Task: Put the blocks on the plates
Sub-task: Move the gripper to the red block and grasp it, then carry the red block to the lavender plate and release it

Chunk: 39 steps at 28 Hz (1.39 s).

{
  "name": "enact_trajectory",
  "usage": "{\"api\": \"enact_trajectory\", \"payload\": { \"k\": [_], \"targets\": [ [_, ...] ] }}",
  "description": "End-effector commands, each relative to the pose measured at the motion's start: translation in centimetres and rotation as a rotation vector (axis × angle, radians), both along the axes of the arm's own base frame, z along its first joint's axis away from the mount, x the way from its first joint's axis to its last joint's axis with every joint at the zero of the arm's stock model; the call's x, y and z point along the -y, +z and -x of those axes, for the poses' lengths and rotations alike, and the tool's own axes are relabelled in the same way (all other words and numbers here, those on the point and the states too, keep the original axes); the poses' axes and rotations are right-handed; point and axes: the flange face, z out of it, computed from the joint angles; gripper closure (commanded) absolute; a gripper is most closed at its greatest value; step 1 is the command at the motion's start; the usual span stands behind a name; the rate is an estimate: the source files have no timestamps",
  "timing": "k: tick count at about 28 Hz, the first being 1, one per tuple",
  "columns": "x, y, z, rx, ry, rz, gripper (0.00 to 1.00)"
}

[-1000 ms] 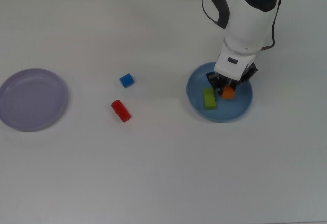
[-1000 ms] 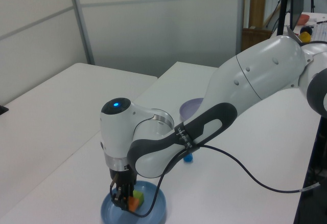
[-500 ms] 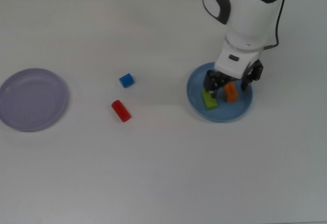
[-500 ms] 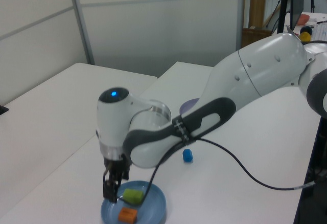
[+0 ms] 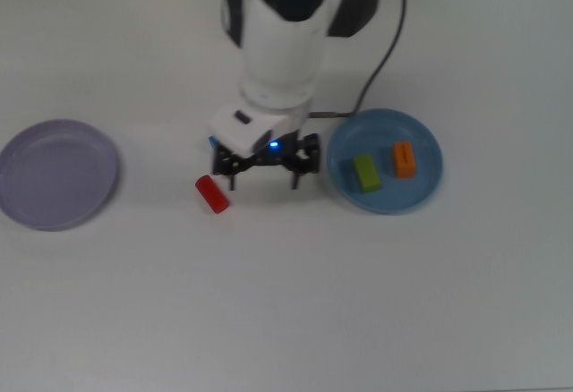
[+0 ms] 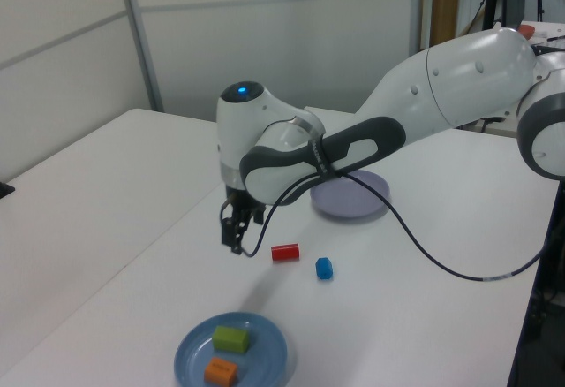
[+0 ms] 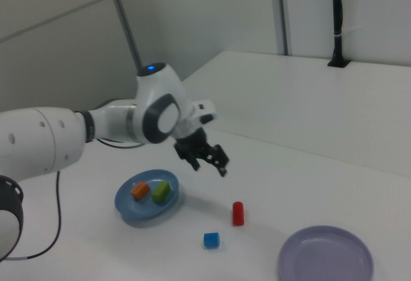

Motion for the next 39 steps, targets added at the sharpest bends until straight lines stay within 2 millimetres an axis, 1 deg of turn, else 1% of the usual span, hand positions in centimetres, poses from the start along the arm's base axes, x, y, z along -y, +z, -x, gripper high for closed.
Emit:
{"api": "enact_trajectory", "payload": {
  "k": [1, 3, 4, 7, 9, 10, 11, 13, 15, 16, 18, 19, 21, 22, 26, 31, 33, 36, 37, 39],
  "targets": [
    [5.1, -2.1, 0.0, -0.075, 0.160, 0.049, 0.00],
    [6.5, -2.7, 0.0, -0.092, 0.227, 0.060, 0.00],
    [7.5, -3.6, 0.0, -0.115, 0.286, 0.068, 0.00],
    [7.7, -4.9, -0.1, -0.139, 0.332, 0.073, 0.00],
    [7.8, -5.2, 0.0, -0.146, 0.339, 0.074, 0.00],
    [7.8, -6.1, 0.4, -0.164, 0.343, 0.071, 0.05],
    [7.8, -6.6, 0.6, -0.173, 0.343, 0.069, 0.10],
    [7.8, -7.0, 0.9, -0.184, 0.343, 0.067, 0.22],
    [7.7, -7.6, 1.2, -0.196, 0.339, 0.064, 0.30],
    [7.5, -8.2, 1.5, -0.207, 0.339, 0.062, 0.41],
    [7.4, -8.5, 1.6, -0.213, 0.340, 0.061, 0.68],
    [7.4, -8.5, 1.6, -0.213, 0.339, 0.061, 0.79],
    [7.3, -8.9, 1.6, -0.219, 0.341, 0.060, 0.97],
    [7.4, -8.9, 1.5, -0.218, 0.339, 0.060, 1.00],
    [7.5, -8.7, 1.5, -0.215, 0.337, 0.061, 1.00],
    [7.9, -7.9, 1.3, -0.201, 0.329, 0.061, 1.00],
    [8.6, -6.8, 1.3, -0.187, 0.317, 0.062, 1.00],
    [10.4, -5.1, 1.6, -0.175, 0.286, 0.056, 1.00],
    [11.8, -3.8, 1.6, -0.163, 0.253, 0.041, 1.00],
    [13.6, -2.6, 1.7, -0.151, 0.214, 0.016, 1.00]
  ]
}}
